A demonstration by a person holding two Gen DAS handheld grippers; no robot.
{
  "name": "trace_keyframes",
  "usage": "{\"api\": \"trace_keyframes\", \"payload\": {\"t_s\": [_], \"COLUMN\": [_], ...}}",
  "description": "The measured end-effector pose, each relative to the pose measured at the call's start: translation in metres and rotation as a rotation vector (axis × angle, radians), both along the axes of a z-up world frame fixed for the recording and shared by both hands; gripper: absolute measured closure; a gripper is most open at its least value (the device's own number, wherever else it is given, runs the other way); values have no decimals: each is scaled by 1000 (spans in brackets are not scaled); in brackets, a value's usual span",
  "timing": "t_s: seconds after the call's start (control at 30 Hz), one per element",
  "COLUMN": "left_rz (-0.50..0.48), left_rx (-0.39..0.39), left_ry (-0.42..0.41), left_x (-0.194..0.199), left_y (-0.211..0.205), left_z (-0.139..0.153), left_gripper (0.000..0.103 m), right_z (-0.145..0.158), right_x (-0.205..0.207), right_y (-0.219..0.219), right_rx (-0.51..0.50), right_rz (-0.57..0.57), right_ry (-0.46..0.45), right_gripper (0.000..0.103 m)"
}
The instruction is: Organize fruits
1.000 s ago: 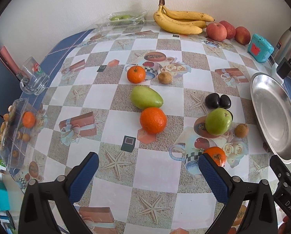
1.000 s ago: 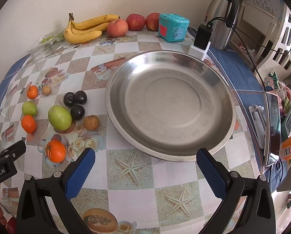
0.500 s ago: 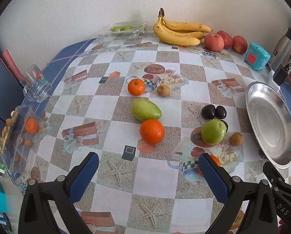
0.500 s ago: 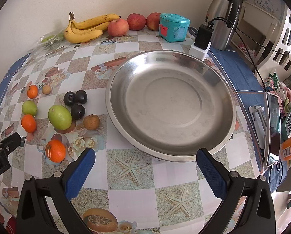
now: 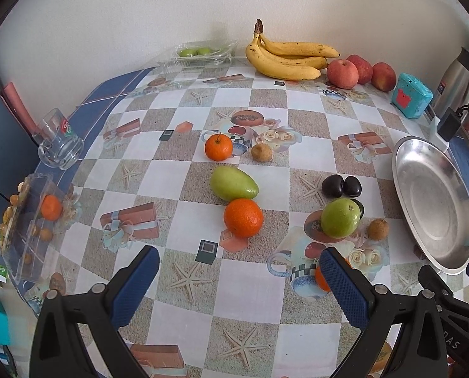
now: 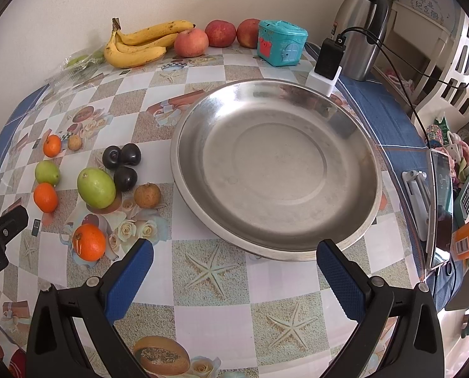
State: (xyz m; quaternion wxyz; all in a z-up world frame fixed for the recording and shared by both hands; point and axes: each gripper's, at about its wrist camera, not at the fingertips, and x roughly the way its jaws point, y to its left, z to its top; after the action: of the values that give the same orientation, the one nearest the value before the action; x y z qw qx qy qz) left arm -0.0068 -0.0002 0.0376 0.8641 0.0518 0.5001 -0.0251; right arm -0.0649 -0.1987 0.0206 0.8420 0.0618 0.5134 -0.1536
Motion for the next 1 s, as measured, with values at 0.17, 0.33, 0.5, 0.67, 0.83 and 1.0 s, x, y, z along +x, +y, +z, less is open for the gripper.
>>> {"api": "trace_keyframes", "payload": {"t_s": [0.17, 0.33, 0.5, 0.67, 0.83, 1.0], "left_rz": [1, 1, 2, 2, 2, 3], "left_rx": [0, 0, 0, 0, 1, 0], "left_ry": [1, 1, 0, 0, 0, 0], "left_x": [0, 0, 0, 0, 0, 0], "left_y": [0, 0, 0, 0, 0, 0], "left_z": [0, 0, 0, 0, 0, 0], "left_gripper": [0, 0, 0, 0, 0, 0], "right_z": [0, 1, 0, 0, 0, 0], "right_x": [0, 3, 2, 1, 1, 0], "right_y": [-1, 0, 1, 1, 1, 3], "right_rx": [0, -1, -1, -1, -2, -4], "right_rz": [0, 2, 2, 4, 4, 7], "right_ry": [1, 3, 4, 5, 4, 1], "right_gripper": [0, 0, 0, 0, 0, 0]}}
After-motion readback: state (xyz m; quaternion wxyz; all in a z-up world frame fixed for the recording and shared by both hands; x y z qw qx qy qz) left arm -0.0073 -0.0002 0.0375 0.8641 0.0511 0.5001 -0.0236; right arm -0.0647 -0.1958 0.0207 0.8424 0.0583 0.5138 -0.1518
